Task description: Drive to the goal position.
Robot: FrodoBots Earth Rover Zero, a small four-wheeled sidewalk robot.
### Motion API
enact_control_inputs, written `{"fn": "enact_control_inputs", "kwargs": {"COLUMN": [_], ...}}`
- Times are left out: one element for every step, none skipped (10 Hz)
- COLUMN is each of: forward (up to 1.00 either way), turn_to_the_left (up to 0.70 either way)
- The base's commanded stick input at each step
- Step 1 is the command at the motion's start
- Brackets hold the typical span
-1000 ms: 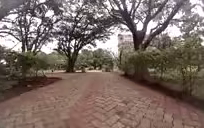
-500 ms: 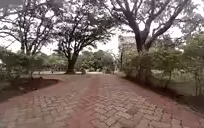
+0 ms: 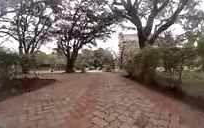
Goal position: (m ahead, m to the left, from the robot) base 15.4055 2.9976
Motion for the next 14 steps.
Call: {"fn": "enact_control_inputs", "kwargs": {"forward": [0.70,0.70,0.70,0.70,0.70,0.70,0.70,0.70,0.70,0.70,0.70,0.70,0.70,0.70], "turn_to_the_left": [0.00,0.00,0.00,0.00,0.00,0.00,0.00,0.00,0.00,0.00,0.00,0.00,0.00,0.00]}}
